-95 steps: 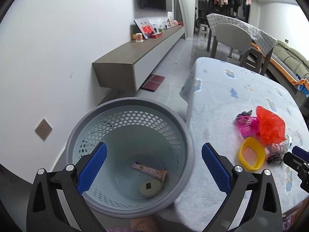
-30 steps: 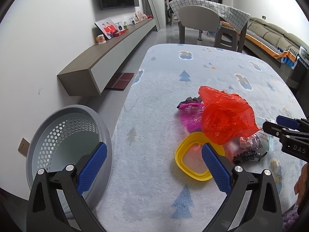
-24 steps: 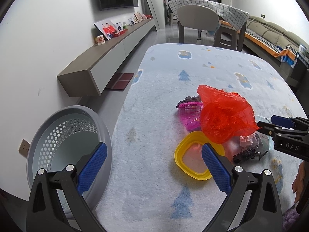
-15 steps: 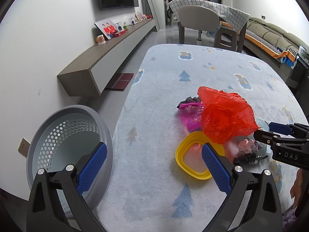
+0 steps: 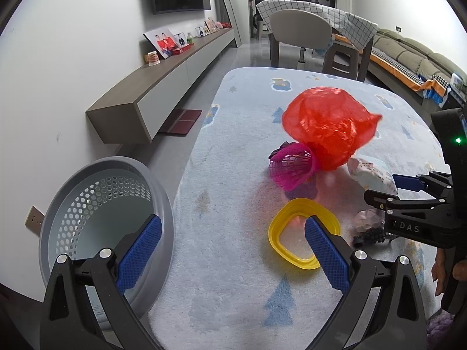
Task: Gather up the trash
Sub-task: 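Grasp the white-blue wet-wipe packet with the right tool, then grasp the yellow square lid with the left tool while the right tool holds the packet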
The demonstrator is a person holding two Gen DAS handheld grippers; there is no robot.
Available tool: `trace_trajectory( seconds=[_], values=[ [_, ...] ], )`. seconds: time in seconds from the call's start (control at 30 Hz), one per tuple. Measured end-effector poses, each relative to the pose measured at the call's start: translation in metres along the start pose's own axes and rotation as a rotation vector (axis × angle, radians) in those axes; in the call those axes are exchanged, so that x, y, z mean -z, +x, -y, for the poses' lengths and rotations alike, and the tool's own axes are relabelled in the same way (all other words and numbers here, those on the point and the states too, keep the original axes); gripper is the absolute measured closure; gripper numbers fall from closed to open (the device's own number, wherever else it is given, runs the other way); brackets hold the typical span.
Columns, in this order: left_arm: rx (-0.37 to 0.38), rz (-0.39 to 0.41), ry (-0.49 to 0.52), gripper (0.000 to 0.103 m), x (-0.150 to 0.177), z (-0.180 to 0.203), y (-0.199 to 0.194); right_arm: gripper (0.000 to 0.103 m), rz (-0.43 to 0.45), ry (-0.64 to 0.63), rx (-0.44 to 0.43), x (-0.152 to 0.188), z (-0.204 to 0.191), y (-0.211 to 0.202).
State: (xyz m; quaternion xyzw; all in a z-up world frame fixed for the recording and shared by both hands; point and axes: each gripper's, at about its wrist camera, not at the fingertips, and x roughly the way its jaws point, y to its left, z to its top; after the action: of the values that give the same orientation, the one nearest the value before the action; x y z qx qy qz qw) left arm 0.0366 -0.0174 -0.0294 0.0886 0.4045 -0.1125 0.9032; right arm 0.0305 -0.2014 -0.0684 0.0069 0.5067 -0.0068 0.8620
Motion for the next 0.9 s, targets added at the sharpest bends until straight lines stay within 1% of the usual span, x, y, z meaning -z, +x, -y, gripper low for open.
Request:
trace_trajectory(
  seconds=[0.07, 0.13, 0.17, 0.2, 0.4, 0.57, 0.73, 0.9],
  values=[
    [0.001, -0.005, -0.001, 0.006, 0.0, -0.001, 0.001, 0.043, -0.004, 0.005, 0.002, -0.002, 0.0, 0.004],
    [0.003, -0.007, 0.0, 0.006, 0.001, -0.002, 0.002, 0.046, -0.002, 0.002, 0.005, -0.002, -0.002, 0.006],
    [0.003, -0.009, 0.002, 0.006, 0.001, -0.002, 0.002, 0.053, 0.0, -0.001, 0.008, -0.003, -0.002, 0.006],
    [0.005, -0.013, 0.003, 0.006, 0.001, -0.002, 0.003, 0.057, 0.003, -0.003, 0.012, -0.003, -0.002, 0.006],
    [0.027, -0.025, 0.01, 0.006, 0.004, 0.002, 0.007, 0.06, 0.038, 0.045, -0.038, -0.001, 0.005, -0.006],
    [0.043, -0.024, 0.023, 0.006, 0.006, 0.007, 0.009, 0.06, 0.072, 0.131, -0.088, 0.008, 0.017, -0.026],
    [0.093, -0.06, 0.027, 0.006, 0.009, 0.014, 0.016, 0.06, 0.099, 0.201, -0.099, 0.02, 0.027, -0.046],
    [0.11, -0.05, 0.054, 0.006, 0.014, 0.024, 0.014, 0.06, 0.119, 0.248, -0.088, 0.036, 0.033, -0.063]
  ],
)
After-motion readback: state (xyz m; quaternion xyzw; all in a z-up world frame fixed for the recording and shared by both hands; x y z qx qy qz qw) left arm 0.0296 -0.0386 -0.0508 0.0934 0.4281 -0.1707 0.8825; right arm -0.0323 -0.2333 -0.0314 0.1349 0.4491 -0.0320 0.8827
